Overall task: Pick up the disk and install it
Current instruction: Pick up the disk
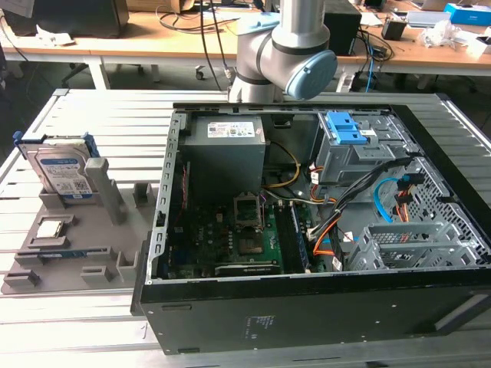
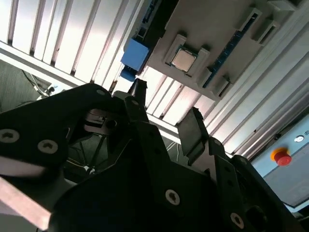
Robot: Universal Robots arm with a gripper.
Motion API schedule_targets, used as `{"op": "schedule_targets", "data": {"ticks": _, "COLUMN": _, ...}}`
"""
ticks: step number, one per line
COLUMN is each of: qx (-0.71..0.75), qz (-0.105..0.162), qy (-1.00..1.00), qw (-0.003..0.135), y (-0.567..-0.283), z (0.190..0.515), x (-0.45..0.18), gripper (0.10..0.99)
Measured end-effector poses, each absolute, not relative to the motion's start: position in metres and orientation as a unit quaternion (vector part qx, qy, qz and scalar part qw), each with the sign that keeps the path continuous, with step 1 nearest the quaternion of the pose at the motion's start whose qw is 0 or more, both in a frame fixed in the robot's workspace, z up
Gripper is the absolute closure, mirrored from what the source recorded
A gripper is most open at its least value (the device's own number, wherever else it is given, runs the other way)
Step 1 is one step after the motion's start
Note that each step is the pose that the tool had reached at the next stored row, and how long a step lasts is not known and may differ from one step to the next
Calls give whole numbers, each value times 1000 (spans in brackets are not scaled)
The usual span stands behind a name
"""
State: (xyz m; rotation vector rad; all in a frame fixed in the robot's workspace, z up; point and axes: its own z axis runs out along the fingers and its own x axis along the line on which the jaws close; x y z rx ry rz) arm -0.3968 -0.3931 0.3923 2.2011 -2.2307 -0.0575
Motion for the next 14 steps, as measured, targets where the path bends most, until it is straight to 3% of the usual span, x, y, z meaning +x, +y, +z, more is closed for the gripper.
{"op": "schedule_targets", "data": {"ticks": 14, "qx": 708, "qz": -18, "qy": -706, "qw": 4, "y": -376, "z": 385, "x": -393, "gripper": 545}}
